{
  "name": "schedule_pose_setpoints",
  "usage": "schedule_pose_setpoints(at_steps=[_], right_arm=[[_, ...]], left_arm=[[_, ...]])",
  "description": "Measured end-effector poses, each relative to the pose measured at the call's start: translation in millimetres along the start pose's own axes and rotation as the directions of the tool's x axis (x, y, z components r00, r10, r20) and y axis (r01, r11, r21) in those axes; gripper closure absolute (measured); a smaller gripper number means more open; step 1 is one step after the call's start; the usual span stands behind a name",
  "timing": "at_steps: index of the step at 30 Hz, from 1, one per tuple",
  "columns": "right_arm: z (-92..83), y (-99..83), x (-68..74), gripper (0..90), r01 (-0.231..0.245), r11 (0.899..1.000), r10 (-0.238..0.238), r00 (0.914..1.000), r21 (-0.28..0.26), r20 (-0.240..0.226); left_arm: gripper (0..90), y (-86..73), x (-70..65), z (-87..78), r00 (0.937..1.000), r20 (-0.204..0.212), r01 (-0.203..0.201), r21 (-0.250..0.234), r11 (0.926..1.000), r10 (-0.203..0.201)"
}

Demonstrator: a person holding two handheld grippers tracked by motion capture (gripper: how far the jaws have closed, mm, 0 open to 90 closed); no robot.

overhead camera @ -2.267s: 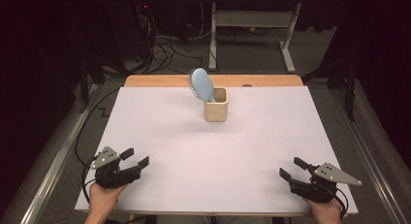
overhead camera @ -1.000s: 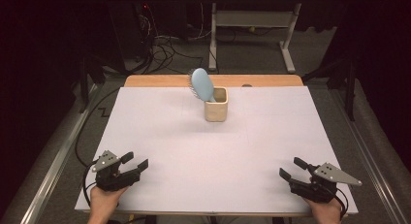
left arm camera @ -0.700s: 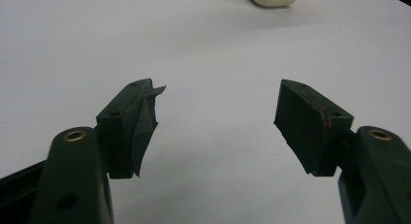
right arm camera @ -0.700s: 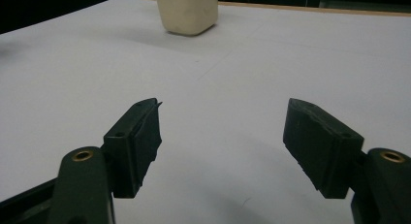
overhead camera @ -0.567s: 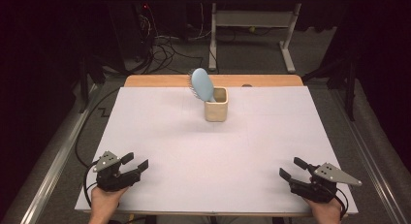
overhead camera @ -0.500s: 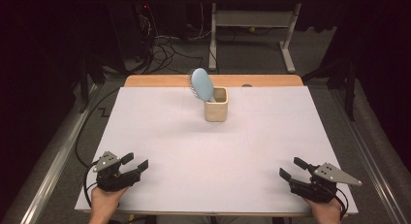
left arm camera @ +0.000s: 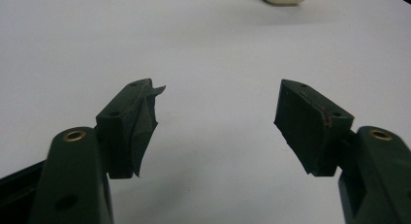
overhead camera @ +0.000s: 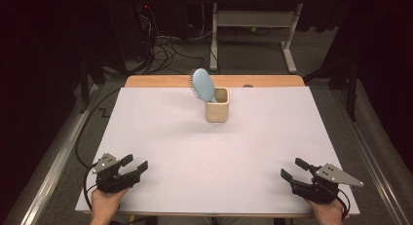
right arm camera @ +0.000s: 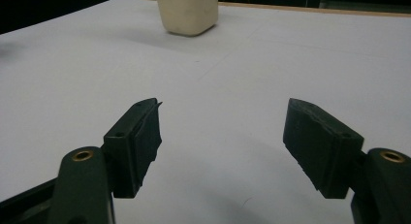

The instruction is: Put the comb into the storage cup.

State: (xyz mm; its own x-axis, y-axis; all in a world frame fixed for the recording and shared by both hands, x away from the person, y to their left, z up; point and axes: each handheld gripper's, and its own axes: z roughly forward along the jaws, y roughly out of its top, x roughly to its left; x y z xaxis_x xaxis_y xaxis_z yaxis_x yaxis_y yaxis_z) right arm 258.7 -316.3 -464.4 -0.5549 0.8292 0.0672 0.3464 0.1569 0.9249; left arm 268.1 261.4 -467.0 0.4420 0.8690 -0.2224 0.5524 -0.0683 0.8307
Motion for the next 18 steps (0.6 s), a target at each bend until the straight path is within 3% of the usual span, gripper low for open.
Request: schedule_pose_setpoints(at_steps=[18], right_arm=[[0.2,0.0,-0.2,30.2,0.001,1.000,-0.001,1.0000,0.000,0.001]], left_arm=[[31.7,-4.0,1.9,4.3,0.9999,-0.003,0.014,0.016,0.9998,-0.014]])
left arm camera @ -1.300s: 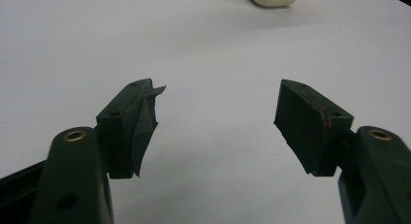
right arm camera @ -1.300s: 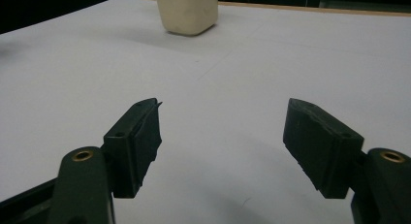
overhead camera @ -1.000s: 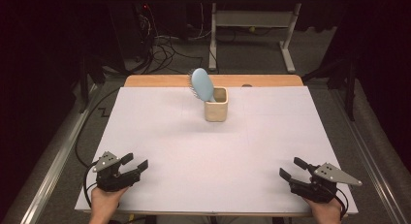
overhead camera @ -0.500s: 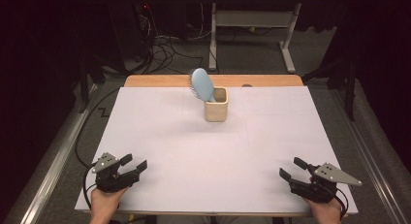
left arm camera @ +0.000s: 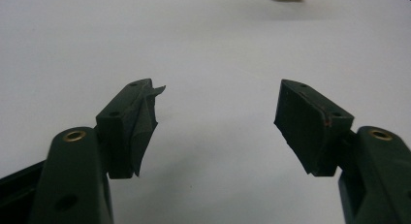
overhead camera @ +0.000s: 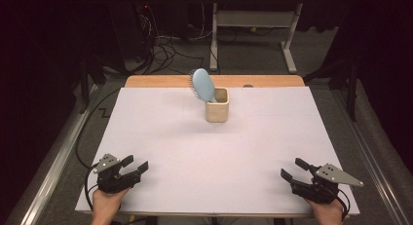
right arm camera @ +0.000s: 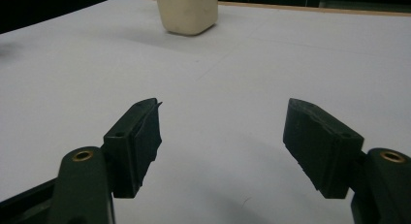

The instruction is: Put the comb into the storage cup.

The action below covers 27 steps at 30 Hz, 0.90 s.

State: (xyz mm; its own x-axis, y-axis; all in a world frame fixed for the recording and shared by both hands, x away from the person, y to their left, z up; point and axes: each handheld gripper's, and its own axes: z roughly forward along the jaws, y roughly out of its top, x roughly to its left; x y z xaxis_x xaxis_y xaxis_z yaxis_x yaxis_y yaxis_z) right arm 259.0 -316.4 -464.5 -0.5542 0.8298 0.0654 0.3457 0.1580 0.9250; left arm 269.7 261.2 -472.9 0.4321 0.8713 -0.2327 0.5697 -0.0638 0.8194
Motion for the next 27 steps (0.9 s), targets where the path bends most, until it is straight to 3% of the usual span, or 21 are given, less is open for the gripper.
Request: schedule_pose_setpoints(at_steps=[8,16,27], right_arm=[[-1.2,-0.1,0.1,30.2,-0.008,1.000,0.008,1.0000,0.000,0.000],[-1.3,-0.3,-0.3,30.1,-0.010,1.000,0.010,0.9999,0.001,-0.002],[-1.5,-0.4,-0.2,30.1,-0.009,1.000,0.009,1.0000,0.001,-0.002]], left_arm=[[31.8,-3.0,1.2,-0.4,0.9996,-0.028,0.000,0.004,1.0000,0.000],[31.8,-3.7,1.8,2.8,0.9995,-0.030,0.003,0.028,0.9996,-0.002],[31.9,-4.1,1.0,2.2,0.9995,-0.030,-0.003,0.018,0.9998,0.004]])
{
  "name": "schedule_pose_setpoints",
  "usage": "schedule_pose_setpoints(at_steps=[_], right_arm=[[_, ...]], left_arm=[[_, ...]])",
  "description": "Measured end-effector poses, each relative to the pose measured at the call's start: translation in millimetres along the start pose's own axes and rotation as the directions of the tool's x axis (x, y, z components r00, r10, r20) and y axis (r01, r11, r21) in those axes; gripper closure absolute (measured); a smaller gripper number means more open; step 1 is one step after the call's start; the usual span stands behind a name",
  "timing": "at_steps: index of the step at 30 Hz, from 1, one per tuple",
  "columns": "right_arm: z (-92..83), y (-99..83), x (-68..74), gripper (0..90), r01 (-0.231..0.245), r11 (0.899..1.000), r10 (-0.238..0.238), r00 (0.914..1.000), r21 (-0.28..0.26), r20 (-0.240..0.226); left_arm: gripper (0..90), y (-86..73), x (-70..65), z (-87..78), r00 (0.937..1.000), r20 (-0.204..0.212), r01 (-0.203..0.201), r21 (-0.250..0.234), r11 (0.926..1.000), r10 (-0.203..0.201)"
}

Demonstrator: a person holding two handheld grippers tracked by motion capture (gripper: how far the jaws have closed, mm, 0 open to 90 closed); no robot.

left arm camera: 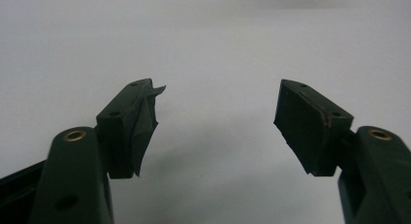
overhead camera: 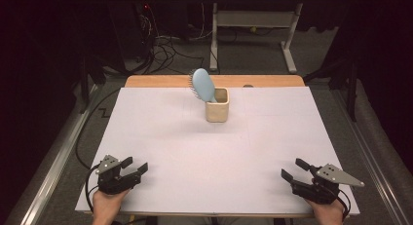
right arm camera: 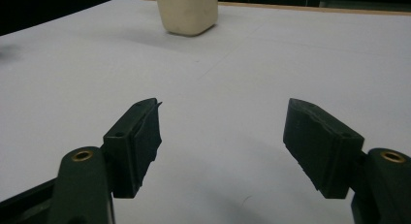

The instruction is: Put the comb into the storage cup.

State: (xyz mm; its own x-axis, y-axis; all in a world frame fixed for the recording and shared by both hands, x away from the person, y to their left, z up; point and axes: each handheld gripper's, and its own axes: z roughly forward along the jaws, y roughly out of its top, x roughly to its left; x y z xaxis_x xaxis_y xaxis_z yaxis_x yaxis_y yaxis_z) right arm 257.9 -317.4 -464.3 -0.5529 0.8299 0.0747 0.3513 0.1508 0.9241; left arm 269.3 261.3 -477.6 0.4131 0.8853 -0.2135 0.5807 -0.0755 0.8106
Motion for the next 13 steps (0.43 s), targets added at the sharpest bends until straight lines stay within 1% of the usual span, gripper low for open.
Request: schedule_pose_setpoints(at_steps=[10,13], right_arm=[[0.2,-0.3,-0.7,30.0,-0.001,1.000,0.001,1.0000,0.000,-0.002],[-0.4,-0.1,-0.6,30.1,-0.003,1.000,0.003,1.0000,-0.006,-0.007]], left_arm=[[32.0,0.0,-0.3,0.4,1.0000,0.003,-0.001,0.004,1.0000,0.001],[32.0,0.2,0.7,0.0,0.9999,0.002,0.012,0.000,0.9999,-0.012]])
